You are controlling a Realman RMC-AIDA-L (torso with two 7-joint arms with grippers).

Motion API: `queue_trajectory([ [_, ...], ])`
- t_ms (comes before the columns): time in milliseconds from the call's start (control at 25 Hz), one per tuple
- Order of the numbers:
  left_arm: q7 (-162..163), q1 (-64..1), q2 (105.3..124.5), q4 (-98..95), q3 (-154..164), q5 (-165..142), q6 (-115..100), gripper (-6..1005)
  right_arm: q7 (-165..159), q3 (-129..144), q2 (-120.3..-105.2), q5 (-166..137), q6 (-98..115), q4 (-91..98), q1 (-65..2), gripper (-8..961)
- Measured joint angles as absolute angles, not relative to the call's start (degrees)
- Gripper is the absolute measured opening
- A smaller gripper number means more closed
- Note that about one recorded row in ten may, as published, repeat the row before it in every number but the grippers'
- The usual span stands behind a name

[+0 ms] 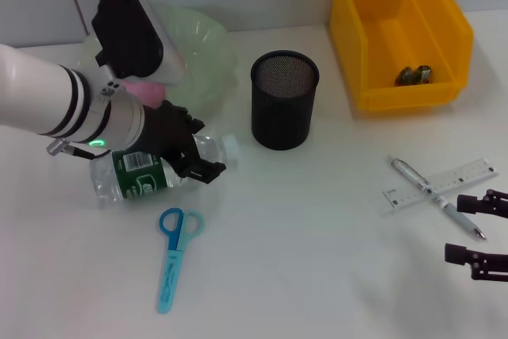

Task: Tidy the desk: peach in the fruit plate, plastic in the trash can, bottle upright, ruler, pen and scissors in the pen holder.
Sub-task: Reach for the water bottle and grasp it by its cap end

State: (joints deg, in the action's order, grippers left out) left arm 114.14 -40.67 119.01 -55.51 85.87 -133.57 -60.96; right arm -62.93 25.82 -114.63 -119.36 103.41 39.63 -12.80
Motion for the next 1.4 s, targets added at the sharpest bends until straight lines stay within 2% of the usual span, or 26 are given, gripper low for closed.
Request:
queue_trajectory([
  [1400,114.33,-40.94,119.08,-53.08,87.89,-137.02,-59.53,747,-63.02,26.10,-115.04,-121.38,101.08,38.58,-14.67,830],
])
